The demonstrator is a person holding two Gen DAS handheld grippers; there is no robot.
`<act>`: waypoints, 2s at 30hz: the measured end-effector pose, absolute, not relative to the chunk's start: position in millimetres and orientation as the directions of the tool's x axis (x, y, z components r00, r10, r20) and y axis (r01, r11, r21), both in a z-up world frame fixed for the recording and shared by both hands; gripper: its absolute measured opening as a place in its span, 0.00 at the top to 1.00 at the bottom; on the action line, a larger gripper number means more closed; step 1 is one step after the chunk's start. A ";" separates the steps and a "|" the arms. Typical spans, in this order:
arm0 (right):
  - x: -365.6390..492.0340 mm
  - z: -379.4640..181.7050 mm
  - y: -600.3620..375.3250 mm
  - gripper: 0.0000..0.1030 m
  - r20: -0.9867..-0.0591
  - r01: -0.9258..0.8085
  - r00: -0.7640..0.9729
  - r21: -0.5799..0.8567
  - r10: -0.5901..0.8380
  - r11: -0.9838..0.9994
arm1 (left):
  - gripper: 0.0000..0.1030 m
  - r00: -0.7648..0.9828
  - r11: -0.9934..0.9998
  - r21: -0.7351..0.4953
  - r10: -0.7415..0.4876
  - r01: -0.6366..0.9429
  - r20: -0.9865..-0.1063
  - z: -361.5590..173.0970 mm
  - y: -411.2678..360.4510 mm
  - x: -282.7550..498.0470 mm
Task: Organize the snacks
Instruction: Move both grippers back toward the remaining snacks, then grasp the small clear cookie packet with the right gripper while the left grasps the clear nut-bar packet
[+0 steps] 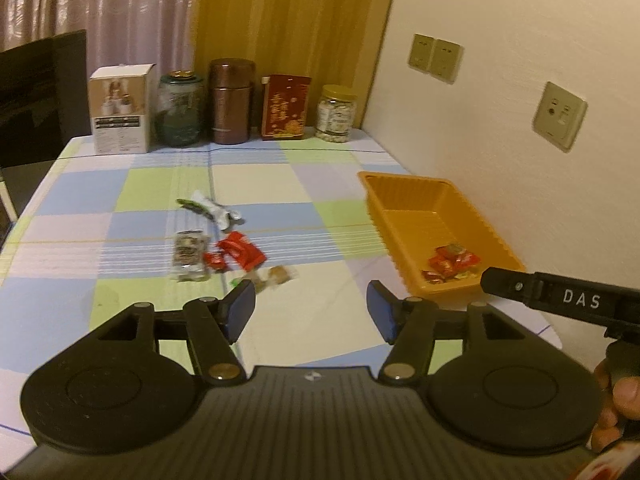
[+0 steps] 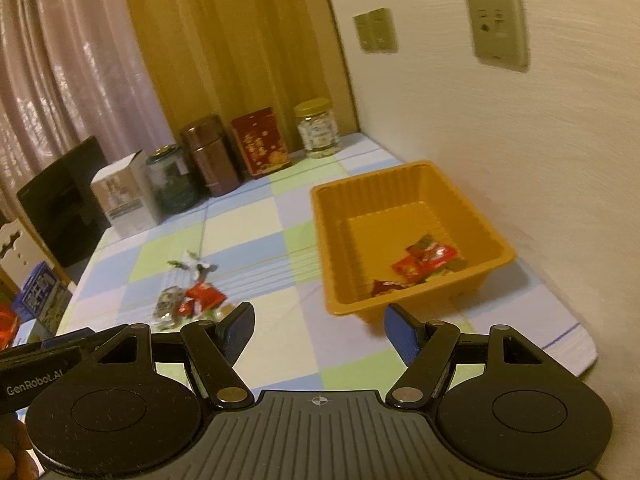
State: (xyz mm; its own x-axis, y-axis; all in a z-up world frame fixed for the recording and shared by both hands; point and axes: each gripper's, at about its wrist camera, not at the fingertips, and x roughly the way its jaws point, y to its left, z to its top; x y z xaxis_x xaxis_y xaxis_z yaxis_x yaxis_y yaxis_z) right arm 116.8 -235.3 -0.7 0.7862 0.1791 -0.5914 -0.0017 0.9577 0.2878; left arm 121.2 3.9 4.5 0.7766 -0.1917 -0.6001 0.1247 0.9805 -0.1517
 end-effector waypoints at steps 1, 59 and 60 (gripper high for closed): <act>118.0 -1.4 -230.9 0.31 -0.591 -0.010 0.785 0.288 0.186 0.957 | 0.43 0.778 0.982 -0.150 -0.183 0.115 -0.602 3.8 9.1 120.9; 296.9 -151.3 -71.9 0.79 -0.690 -0.204 0.679 0.148 0.249 0.968 | 0.36 0.685 0.994 -0.110 -0.098 0.026 -0.722 -120.0 128.3 288.5; 296.6 -151.7 -72.3 0.80 -0.691 -0.199 0.679 0.148 0.246 0.969 | 0.36 0.685 0.994 -0.107 -0.097 0.027 -0.722 -120.8 127.1 289.7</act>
